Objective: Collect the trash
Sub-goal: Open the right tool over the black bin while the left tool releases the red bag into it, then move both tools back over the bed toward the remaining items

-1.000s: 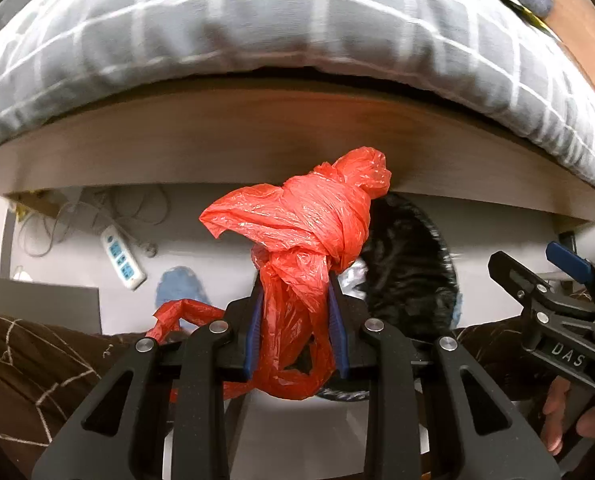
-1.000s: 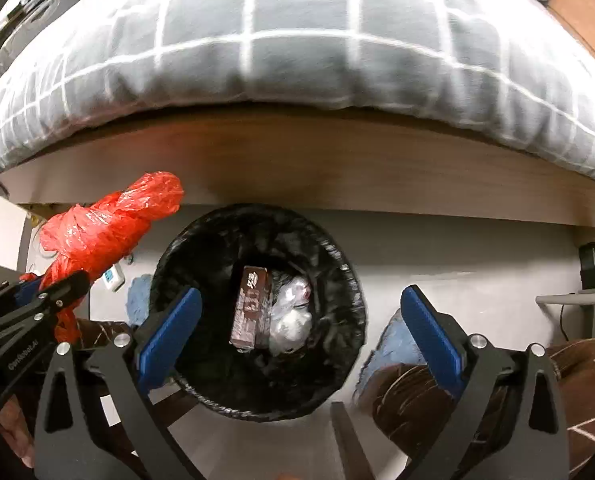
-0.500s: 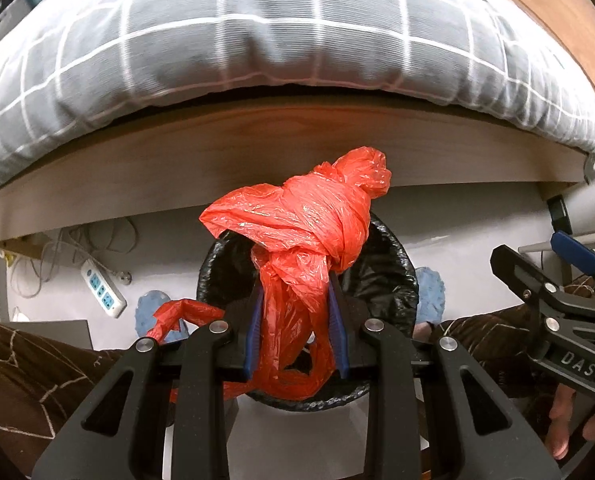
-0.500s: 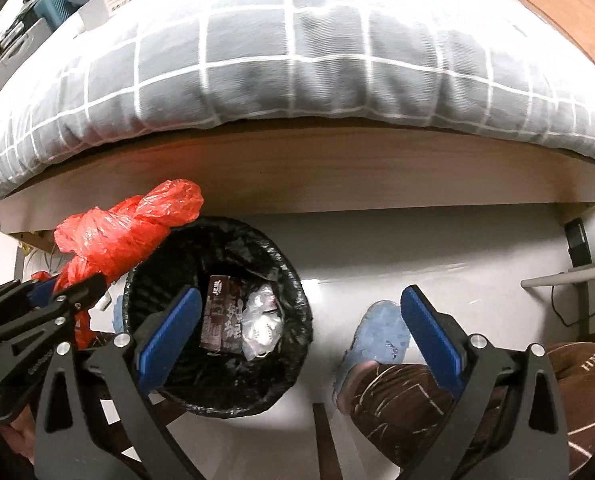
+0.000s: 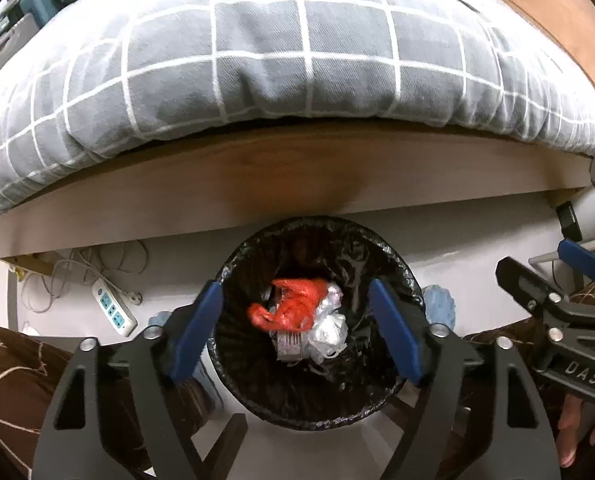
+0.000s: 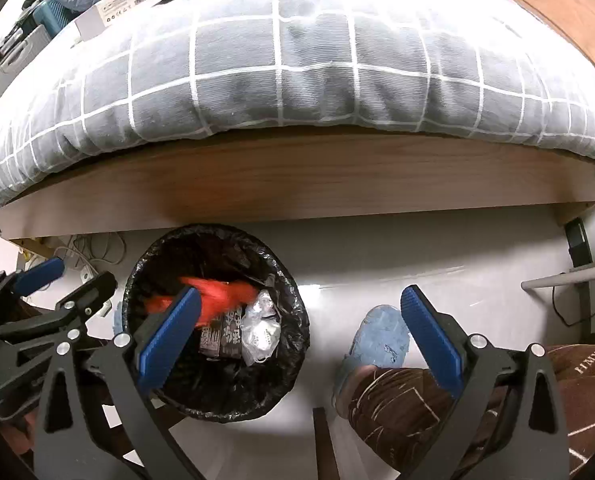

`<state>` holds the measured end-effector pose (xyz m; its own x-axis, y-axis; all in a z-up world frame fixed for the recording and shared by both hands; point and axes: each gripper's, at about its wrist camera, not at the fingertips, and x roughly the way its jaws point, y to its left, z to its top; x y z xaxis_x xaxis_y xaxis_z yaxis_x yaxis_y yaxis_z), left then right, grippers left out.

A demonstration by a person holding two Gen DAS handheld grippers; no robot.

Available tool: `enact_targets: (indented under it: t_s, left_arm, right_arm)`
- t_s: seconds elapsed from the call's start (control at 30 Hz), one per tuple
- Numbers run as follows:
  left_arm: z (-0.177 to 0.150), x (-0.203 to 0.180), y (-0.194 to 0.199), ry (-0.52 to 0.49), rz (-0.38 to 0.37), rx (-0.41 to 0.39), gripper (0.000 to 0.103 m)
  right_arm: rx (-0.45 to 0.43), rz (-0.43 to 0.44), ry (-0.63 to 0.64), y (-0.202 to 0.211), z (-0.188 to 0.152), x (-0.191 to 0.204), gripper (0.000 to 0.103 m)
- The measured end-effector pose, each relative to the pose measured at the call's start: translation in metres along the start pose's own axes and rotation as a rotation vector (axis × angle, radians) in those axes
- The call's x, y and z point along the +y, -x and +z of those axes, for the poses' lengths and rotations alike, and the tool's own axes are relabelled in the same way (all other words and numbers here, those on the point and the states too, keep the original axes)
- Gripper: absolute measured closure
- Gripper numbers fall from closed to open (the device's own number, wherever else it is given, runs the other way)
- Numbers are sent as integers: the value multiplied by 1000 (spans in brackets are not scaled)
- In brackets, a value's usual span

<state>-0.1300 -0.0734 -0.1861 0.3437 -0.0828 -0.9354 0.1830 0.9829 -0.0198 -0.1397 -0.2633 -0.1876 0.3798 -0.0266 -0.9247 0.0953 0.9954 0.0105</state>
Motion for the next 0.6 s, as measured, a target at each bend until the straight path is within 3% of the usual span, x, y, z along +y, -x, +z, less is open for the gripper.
enact_targets:
  t_s: [0.27,0.6]
  left_arm:
    - [6,15,28,43,6,-77,6]
    - [8,35,77,68,51,-154,6]
  right_arm:
    - [-70,-4,13,28,6,6,7]
    - [-177,-2,40,77,16,16,7]
